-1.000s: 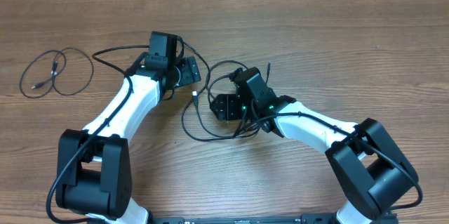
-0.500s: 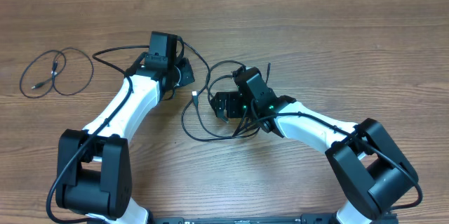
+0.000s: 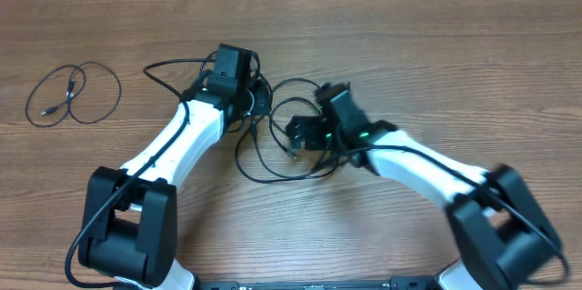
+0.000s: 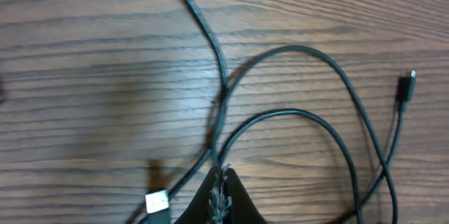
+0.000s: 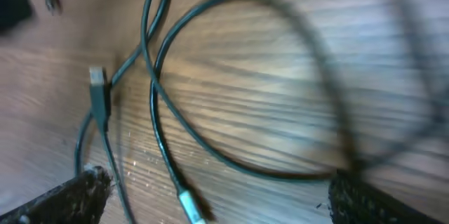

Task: Untangle cables

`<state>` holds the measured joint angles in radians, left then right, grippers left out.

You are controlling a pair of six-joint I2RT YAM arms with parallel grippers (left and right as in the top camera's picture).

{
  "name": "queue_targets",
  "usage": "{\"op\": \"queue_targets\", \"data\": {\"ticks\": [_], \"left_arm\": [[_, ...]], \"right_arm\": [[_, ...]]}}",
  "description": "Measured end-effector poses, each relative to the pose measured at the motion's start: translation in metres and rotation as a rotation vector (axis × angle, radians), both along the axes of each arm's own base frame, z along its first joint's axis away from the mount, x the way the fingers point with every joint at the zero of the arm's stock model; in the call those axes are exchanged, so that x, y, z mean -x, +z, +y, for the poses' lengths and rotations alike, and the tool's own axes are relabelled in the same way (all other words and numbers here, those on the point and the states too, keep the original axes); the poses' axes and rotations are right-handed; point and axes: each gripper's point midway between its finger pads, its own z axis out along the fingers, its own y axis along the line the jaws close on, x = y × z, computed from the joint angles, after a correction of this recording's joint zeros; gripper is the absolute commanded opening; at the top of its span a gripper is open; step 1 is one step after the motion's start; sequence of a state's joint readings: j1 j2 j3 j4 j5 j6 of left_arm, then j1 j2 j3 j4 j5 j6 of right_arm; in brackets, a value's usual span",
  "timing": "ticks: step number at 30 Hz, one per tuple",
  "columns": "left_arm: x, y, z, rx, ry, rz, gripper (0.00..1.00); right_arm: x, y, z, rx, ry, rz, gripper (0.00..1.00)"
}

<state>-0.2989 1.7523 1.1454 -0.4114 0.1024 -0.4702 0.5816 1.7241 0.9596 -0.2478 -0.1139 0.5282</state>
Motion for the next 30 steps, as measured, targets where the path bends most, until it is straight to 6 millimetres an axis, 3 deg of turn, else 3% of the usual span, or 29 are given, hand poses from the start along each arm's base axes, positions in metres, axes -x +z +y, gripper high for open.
{"op": "queue_targets", "data": {"ticks": [5, 9, 13, 17, 21, 24, 30], "left_arm": [[-0.001, -0.004, -0.012, 0.005, -0.022, -0.008, 0.18], [-0.002, -0.016, -0.021, 0.006, -0.042, 0.001, 0.28], [-0.002, -0.022, -0.029, 0.012, -0.061, 0.006, 0.3], [0.0, -0.023, -0.031, 0.014, -0.069, 0.008, 0.14], [0.004, -0.026, -0.03, 0.008, -0.069, 0.03, 0.1], [0.009, -0.028, -0.031, -0.001, -0.074, 0.049, 0.12], [0.014, -0.035, -0.034, -0.034, -0.05, 0.065, 0.27]], "right_arm": [[-0.024, 0.044, -0.061, 0.009, -0.166, -0.063, 1.0], [-0.029, 0.034, -0.113, 0.086, -0.296, -0.013, 1.0], [-0.036, 0.032, -0.141, 0.11, -0.372, -0.012, 1.0], [-0.042, 0.034, -0.151, 0.117, -0.404, -0.027, 1.0], [-0.045, 0.036, -0.15, 0.11, -0.404, -0.041, 1.0], [-0.045, 0.036, -0.151, 0.112, -0.406, -0.042, 1.0], [-0.05, 0.04, -0.149, 0.1, -0.408, -0.066, 1.0]]}}
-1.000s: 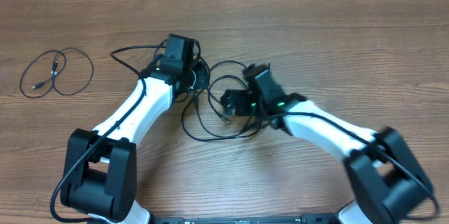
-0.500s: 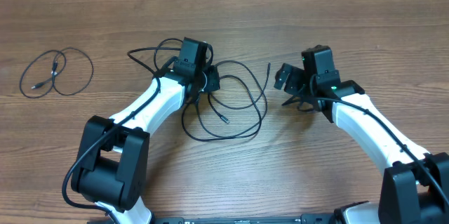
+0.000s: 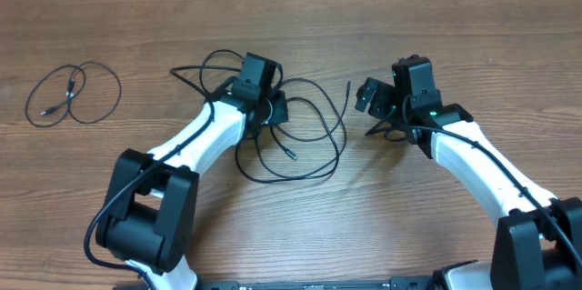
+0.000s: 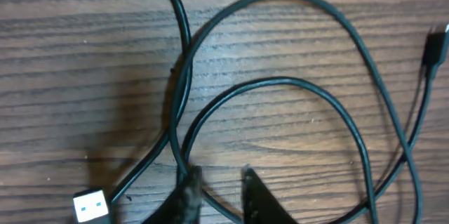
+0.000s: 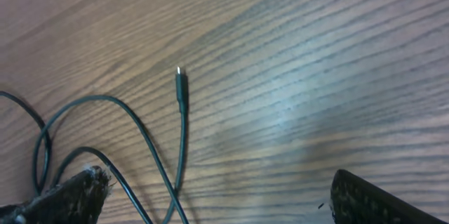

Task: Untangle cables

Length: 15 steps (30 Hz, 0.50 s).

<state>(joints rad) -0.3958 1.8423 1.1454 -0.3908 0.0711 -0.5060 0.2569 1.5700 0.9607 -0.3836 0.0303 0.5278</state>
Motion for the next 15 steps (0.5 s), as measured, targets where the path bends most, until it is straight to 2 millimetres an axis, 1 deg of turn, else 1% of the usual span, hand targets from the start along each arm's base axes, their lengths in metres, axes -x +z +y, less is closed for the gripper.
{"op": "queue_targets", "data": {"ticks": [3, 6, 11, 15], "left_arm": [[0.002, -0.007, -0.002, -0.011, 0.0, 0.013, 0.27], [0.002, -0.014, 0.001, -0.03, 0.014, 0.024, 0.24], [-0.001, -0.022, 0.012, -0.087, 0.044, 0.018, 0.27], [0.0, -0.03, 0.015, -0.107, 0.06, 0.031, 0.29]], "right_arm": [[-0.001, 0.001, 0.0, -0.001, 0.001, -0.007, 1.0], [-0.001, 0.001, 0.0, -0.002, 0.0, -0.007, 1.0], [-0.002, 0.001, 0.0, -0.002, 0.0, -0.008, 1.0], [-0.002, 0.001, 0.0, -0.002, 0.0, -0.008, 1.0]]}}
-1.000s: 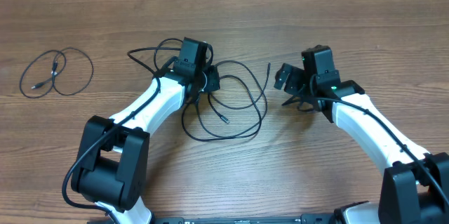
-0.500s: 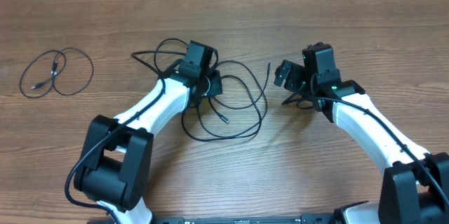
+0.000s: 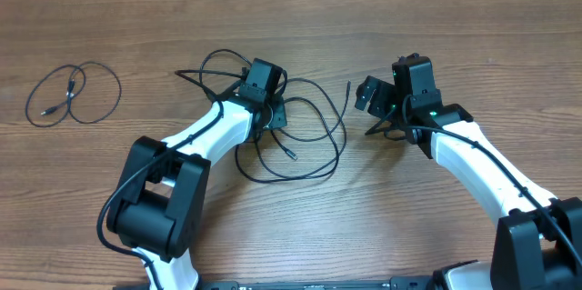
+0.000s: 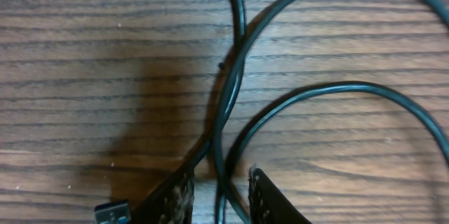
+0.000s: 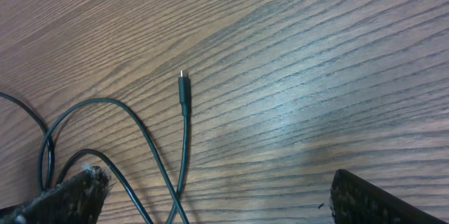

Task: Untangle cables

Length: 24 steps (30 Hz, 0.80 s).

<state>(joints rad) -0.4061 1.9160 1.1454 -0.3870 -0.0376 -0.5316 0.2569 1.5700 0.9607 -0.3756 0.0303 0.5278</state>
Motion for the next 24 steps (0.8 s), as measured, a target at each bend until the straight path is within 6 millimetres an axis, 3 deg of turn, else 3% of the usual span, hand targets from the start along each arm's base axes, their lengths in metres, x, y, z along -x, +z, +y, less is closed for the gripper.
{"op": "queue_targets", "data": {"ticks": [3, 6, 10, 15, 24], "left_arm": [[-0.003, -0.002, -0.001, 0.008, 0.016, -0.008, 0.28], [-0.005, -0.004, -0.001, 0.01, 0.021, -0.012, 0.17], [-0.006, -0.004, -0.002, 0.015, 0.028, -0.016, 0.18], [-0.01, -0.003, -0.003, 0.022, 0.03, -0.031, 0.11], [-0.013, -0.001, -0.001, 0.03, 0.046, -0.039, 0.17]], "right_arm": [[0.0, 0.0, 0.0, 0.0, 0.0, -0.001, 1.0], [0.0, 0.0, 0.0, 0.0, 0.001, 0.0, 1.0], [0.0, 0.0, 0.0, 0.0, 0.0, 0.0, 1.0], [0.0, 0.0, 0.0, 0.0, 0.0, 0.0, 1.0], [0.0, 0.0, 0.0, 0.001, 0.0, 0.0, 1.0]]}}
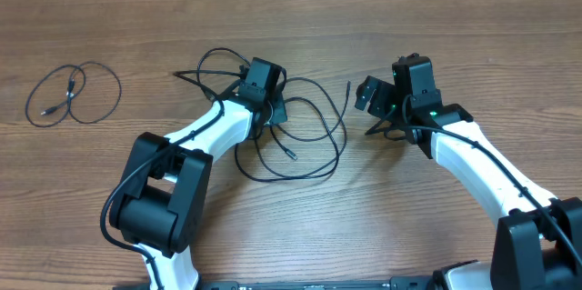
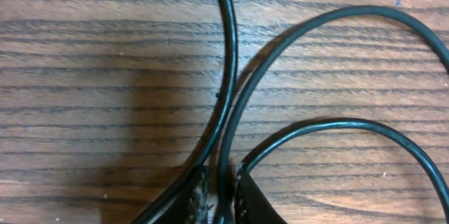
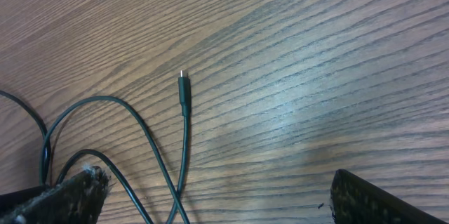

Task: Untangle cables

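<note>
A tangle of black cables [image 1: 296, 135] lies at the table's middle, with loops crossing one another. My left gripper [image 1: 272, 114] is down in the tangle's left part. In the left wrist view it [image 2: 223, 194] is shut on one black cable strand [image 2: 226, 133], beside a second strand that crosses it. My right gripper [image 1: 370, 111] stands open to the right of the tangle, nothing between its fingers [image 3: 74, 192]. A free plug end [image 3: 183, 92] of a cable lies ahead of it, also in the overhead view [image 1: 347, 87].
A separate thin black cable [image 1: 73, 95] lies coiled in two loops at the far left of the wooden table [image 1: 455, 26]. Both white arms reach in from the near edge.
My left gripper's jaws, which stood a little apart astride a cable strand, have closed onto that strand. The right arm and the cables have not visibly moved.
At first my left gripper was shut at the tangle's left and the right one hung open over its middle. Then the right gripper stood open to the right of the tangle, a loop and plug end lay spread rightward, and the left jaws were apart. Now they grip a strand.
</note>
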`<state>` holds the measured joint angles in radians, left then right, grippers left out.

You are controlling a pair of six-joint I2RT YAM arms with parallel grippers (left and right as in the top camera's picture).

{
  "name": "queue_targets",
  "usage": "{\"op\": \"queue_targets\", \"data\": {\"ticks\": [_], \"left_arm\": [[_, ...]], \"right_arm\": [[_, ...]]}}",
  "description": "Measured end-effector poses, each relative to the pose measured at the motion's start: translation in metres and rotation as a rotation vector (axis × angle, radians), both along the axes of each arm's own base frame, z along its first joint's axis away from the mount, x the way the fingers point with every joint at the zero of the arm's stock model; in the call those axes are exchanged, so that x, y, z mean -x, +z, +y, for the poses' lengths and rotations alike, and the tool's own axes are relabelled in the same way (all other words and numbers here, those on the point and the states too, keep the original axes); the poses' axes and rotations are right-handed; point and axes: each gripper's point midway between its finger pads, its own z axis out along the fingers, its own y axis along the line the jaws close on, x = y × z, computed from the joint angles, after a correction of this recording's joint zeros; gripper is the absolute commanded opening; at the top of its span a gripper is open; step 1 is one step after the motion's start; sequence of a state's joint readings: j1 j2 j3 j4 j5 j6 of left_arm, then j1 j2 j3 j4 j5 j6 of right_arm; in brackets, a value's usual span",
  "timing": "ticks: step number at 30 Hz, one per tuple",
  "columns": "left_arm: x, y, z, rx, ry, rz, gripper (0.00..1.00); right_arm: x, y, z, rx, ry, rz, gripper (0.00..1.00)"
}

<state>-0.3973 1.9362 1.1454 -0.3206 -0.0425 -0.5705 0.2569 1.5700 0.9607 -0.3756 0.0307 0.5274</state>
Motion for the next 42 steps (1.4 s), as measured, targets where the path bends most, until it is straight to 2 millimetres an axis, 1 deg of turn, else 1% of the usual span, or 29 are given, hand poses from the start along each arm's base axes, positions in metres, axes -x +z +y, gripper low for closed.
{"op": "queue_targets", "data": {"ticks": [2, 6, 11, 14, 18, 25, 27, 30, 33, 36, 37, 38, 42], "left_arm": [[0.0, 0.0, 0.0, 0.0, 0.0, 0.0, 0.21], [0.001, 0.0, 0.001, -0.001, 0.001, 0.004, 0.21], [0.003, -0.002, 0.002, -0.008, 0.002, 0.014, 0.16], [0.002, -0.003, 0.005, -0.022, 0.017, 0.01, 0.2], [0.001, -0.005, 0.005, -0.007, 0.054, 0.012, 0.04], [-0.001, -0.004, 0.005, 0.0, 0.071, 0.011, 0.04], [0.0, -0.004, 0.004, 0.003, 0.071, 0.012, 0.05], [0.0, -0.005, 0.003, 0.009, 0.068, 0.016, 0.11], [0.002, -0.005, -0.001, 0.03, 0.061, 0.03, 0.12], [0.006, -0.005, -0.006, 0.067, 0.038, 0.056, 0.25], [0.007, -0.005, -0.009, 0.08, 0.024, 0.067, 0.27], [0.01, -0.004, -0.012, 0.092, 0.011, 0.084, 0.28], [0.023, -0.004, -0.016, 0.111, -0.012, 0.155, 0.23]], "right_arm": [[0.0, 0.0, 0.0, 0.0, 0.0, -0.001, 1.0], [0.0, 0.0, 0.0, 0.0, 0.0, 0.0, 1.0], [0.0, 0.0, 0.0, 0.0, 0.0, -0.001, 1.0], [0.0, 0.0, 0.0, 0.0, 0.0, -0.001, 1.0], [0.0, 0.0, 0.0, 0.0, 0.0, 0.0, 1.0], [0.0, 0.0, 0.0, 0.0, 0.0, 0.0, 1.0], [0.0, 0.0, 0.0, -0.001, 0.0, 0.0, 1.0], [0.0, 0.0, 0.0, -0.001, 0.0, 0.0, 1.0], [0.0, 0.0, 0.0, 0.0, 0.001, -0.001, 1.0], [0.0, 0.0, 0.0, -0.001, 0.0, 0.0, 1.0], [0.0, 0.0, 0.0, 0.0, 0.0, 0.0, 1.0], [0.0, 0.0, 0.0, -0.001, 0.0, 0.0, 1.0], [0.0, 0.0, 0.0, 0.0, 0.0, -0.001, 1.0]]}}
